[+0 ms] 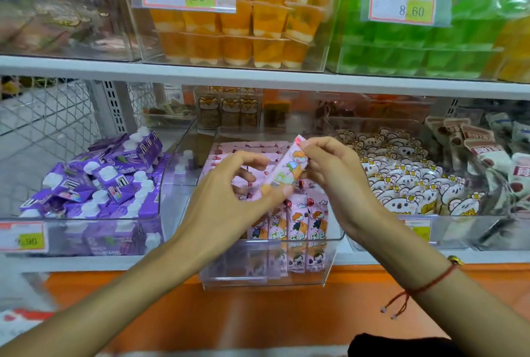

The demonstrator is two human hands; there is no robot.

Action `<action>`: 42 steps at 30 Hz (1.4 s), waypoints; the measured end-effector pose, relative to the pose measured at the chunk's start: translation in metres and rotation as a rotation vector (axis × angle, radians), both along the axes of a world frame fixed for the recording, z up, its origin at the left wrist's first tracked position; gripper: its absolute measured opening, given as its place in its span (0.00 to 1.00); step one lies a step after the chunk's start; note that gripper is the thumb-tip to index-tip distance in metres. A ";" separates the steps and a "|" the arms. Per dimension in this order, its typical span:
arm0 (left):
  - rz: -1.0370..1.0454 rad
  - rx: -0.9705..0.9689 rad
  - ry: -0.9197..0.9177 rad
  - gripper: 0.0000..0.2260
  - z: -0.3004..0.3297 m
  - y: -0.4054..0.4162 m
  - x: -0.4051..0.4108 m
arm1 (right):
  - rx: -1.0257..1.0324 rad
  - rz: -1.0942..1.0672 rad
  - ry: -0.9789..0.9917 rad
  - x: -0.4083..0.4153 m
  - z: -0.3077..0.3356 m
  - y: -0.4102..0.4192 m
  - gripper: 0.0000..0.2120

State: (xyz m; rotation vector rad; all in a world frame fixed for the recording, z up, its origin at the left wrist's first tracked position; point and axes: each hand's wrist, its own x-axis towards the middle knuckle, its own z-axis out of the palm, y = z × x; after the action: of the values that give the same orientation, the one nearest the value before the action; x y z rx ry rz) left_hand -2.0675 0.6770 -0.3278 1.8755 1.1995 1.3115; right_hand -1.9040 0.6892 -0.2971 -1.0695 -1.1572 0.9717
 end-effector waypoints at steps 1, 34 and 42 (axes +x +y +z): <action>0.005 0.033 0.023 0.22 0.000 0.000 0.000 | -0.012 0.005 0.017 -0.001 0.001 0.000 0.06; -0.095 0.001 -0.001 0.15 -0.005 0.004 0.000 | 0.013 0.239 -0.250 0.010 0.000 -0.004 0.15; -0.128 0.067 -0.092 0.18 0.001 0.009 -0.008 | 0.162 0.416 -0.331 0.020 -0.002 -0.006 0.17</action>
State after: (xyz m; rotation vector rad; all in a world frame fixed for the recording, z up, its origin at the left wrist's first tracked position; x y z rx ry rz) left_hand -2.0759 0.6860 -0.3271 1.8841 0.9840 1.3671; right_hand -1.8844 0.6835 -0.2990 -0.8956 -1.7496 1.0182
